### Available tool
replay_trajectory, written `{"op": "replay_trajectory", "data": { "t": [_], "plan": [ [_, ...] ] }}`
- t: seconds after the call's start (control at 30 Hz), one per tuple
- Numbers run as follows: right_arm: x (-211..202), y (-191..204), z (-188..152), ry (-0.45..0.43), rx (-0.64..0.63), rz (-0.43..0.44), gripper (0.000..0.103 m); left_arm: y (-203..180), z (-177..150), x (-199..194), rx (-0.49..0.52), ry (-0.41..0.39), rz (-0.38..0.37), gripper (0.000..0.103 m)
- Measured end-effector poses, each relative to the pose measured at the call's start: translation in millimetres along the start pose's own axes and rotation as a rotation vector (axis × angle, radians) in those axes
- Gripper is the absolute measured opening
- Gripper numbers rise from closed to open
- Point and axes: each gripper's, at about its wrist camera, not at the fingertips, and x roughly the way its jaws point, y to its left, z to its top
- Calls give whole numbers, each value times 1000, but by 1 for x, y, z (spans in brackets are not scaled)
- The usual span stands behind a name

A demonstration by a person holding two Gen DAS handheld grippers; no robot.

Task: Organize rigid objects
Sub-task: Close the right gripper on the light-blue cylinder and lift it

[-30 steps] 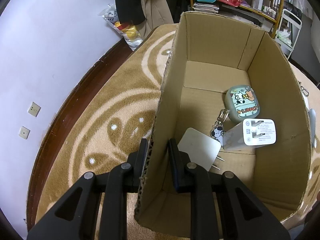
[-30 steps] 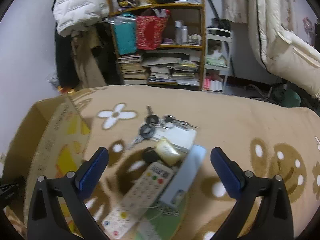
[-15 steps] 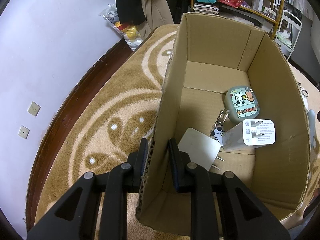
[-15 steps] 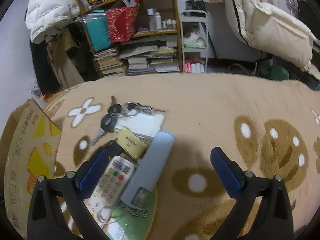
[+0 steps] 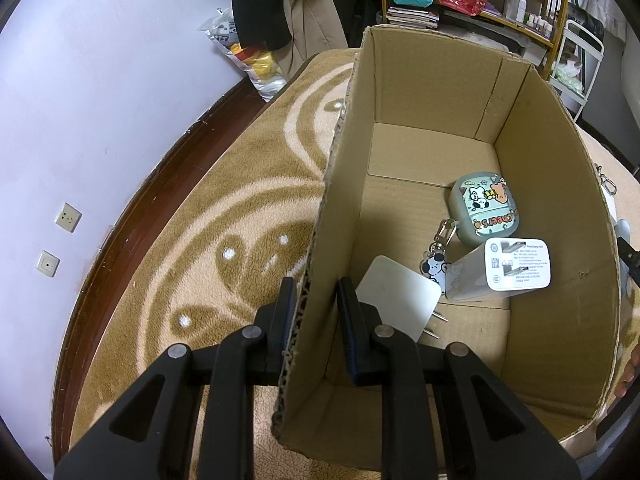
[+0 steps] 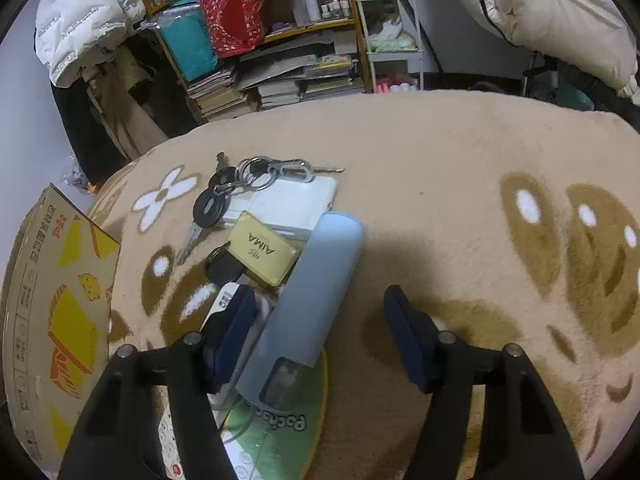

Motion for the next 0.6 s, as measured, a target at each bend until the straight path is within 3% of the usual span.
{"op": "replay_trajectory", "data": {
  "t": [0.13, 0.27, 0.43, 0.6],
  "plan": [
    [4, 1, -2, 15, 36, 20, 66, 0, 0, 0, 1, 0, 2, 20],
    [1, 6, -4, 2, 22, 7, 42, 1, 0, -1, 2, -1, 6, 20],
    [-7, 2, -5, -21, 42, -38, 33, 1, 0, -1, -2, -1, 2, 21],
    [-12, -2, -2, -26, 53, -48, 30, 1, 0, -1, -3, -2, 2, 21]
  ]
}}
